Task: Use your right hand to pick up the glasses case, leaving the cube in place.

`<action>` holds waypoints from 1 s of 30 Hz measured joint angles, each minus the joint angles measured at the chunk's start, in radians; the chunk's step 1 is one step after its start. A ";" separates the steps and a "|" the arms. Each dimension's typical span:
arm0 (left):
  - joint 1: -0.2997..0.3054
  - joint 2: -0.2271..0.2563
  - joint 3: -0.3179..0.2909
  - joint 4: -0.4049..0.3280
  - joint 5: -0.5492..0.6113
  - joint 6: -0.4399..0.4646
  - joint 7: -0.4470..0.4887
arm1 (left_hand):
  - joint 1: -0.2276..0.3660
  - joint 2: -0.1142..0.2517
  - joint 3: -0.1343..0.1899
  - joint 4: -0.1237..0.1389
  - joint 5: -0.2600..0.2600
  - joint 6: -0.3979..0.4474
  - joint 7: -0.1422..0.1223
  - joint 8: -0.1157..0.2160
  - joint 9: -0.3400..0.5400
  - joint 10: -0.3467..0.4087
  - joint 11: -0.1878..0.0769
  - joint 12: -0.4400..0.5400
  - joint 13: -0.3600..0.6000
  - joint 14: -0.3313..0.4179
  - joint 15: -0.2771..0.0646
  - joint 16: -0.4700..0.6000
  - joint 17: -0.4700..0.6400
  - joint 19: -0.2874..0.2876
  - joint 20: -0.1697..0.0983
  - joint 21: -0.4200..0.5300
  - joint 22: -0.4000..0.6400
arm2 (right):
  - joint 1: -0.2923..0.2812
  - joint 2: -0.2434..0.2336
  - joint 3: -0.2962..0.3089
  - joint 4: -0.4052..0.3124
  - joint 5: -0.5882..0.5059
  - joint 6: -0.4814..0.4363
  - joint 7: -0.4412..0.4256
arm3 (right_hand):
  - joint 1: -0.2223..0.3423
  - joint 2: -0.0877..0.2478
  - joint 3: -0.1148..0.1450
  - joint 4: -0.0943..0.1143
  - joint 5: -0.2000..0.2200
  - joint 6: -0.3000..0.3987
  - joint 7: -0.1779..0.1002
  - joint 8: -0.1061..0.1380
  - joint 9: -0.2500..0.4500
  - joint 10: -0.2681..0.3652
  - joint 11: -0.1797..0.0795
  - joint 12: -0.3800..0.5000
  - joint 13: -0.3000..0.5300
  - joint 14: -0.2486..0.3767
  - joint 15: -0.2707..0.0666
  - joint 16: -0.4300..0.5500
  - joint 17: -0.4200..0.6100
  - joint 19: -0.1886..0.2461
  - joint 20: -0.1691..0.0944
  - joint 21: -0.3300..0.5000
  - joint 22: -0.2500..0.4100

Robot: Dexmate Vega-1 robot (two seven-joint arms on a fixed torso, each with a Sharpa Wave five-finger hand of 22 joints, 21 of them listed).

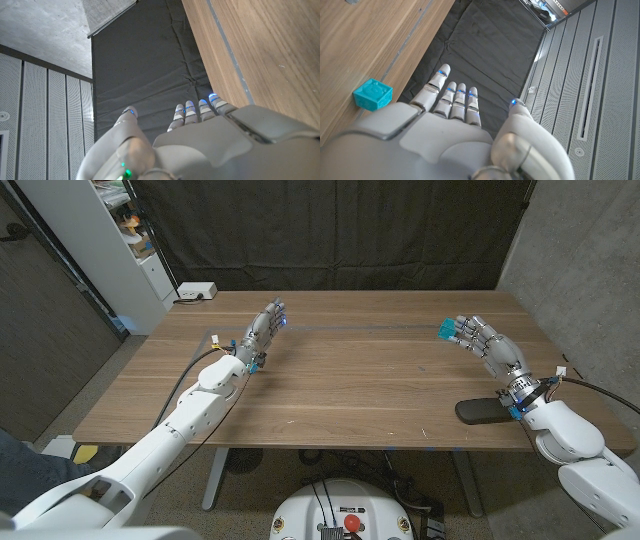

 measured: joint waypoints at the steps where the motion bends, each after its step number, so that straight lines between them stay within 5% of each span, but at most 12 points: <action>1: -0.002 0.001 0.001 0.000 0.000 0.001 -0.001 | 0.000 0.000 0.000 0.000 0.000 0.000 0.000 0.000 0.000 0.000 0.000 0.000 0.000 0.000 0.000 0.000 0.000 0.000 0.000 0.000 0.000 | -0.005 0.001 0.004 -0.001 -0.003 0.001 -0.001 | 0.000 0.000 0.000 0.000 0.000 0.000 0.000 0.000 0.000 0.000 0.000 0.000 0.000 0.000 0.000 0.000 0.000 0.000 0.000 0.000 0.000; 30: 0.006 0.016 -0.003 -0.022 -0.002 0.027 0.012 | 0.000 0.000 0.001 -0.007 0.000 0.000 0.000 0.000 0.000 0.000 0.000 0.000 0.000 0.000 0.000 0.000 0.000 -0.006 0.006 0.000 0.000 | -0.065 0.002 0.067 -0.001 -0.050 0.012 0.033 | 0.031 -0.010 0.007 -0.024 0.007 0.012 -0.012 0.008 0.000 0.016 -0.009 0.000 0.000 0.014 -0.014 0.000 -0.009 0.007 -0.007 0.000 0.000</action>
